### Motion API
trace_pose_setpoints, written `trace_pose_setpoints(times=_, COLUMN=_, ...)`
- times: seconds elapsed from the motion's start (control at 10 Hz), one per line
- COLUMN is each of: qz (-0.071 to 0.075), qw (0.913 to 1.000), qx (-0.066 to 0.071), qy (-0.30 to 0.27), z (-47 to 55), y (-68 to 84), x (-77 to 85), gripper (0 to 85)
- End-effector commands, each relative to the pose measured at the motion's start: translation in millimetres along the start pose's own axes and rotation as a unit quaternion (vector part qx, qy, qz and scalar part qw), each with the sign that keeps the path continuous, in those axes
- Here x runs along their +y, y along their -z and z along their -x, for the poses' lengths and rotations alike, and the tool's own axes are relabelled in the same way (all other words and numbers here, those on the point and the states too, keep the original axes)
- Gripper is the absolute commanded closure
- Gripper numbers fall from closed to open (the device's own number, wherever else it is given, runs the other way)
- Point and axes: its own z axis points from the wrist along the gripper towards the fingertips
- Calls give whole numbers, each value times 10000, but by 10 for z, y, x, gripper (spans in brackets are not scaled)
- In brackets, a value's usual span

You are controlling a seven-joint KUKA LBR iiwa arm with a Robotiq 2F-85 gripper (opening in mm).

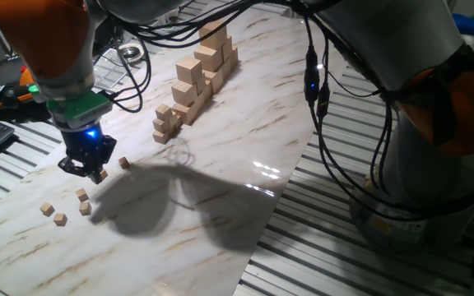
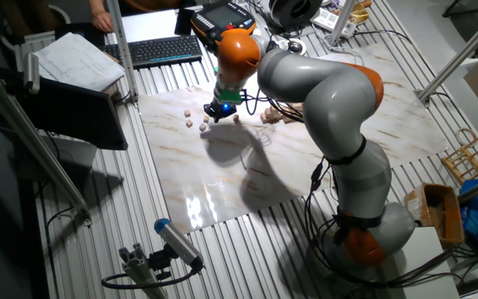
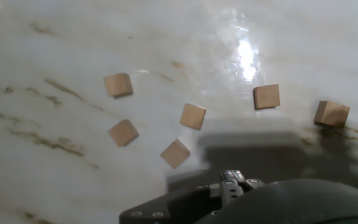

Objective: Stack the blocks into a pyramid shape

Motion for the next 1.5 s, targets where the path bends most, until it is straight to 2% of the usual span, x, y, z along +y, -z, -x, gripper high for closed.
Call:
trace_pose_setpoints(times=0.0, qz=-78, qw=9995, qx=114, qy=280, z=-1, y=-1, x=-2, gripper=850)
trace_pose_setpoints(times=0.1, qz=-83, qw=9982, qx=285, qy=517, z=-1, y=-1, x=-2, gripper=850)
trace_pose_setpoints(times=0.3, qz=150, qw=9941, qx=471, qy=968, z=-1, y=-1, x=-2, gripper=850)
trace_pose_setpoints(times=0.4, qz=559, qw=9884, qx=751, qy=1193, z=-1, y=-1, x=-2, gripper=850)
trace_pose_setpoints(times=0.5, qz=1075, qw=9818, qx=1092, qy=1118, z=-1, y=-1, x=-2, gripper=850)
trace_pose_setpoints(times=0.6, qz=1277, qw=9812, qx=1097, qy=942, z=-1, y=-1, x=-2, gripper=850)
trace_pose_setpoints(times=0.8, qz=1241, qw=9854, qx=1101, qy=391, z=-1, y=-1, x=-2, gripper=850)
trace_pose_setpoints(times=1.0, qz=1216, qw=9886, qx=888, qy=-19, z=5, y=-6, x=34, gripper=850)
trace_pose_setpoints(times=1.1, qz=1169, qw=9899, qx=776, qy=-198, z=35, y=-35, x=231, gripper=850)
trace_pose_setpoints(times=1.2, qz=1110, qw=9916, qx=580, qy=-317, z=52, y=-84, x=396, gripper=850)
trace_pose_setpoints(times=1.4, qz=1077, qw=9927, qx=417, qy=-344, z=133, y=-139, x=516, gripper=850)
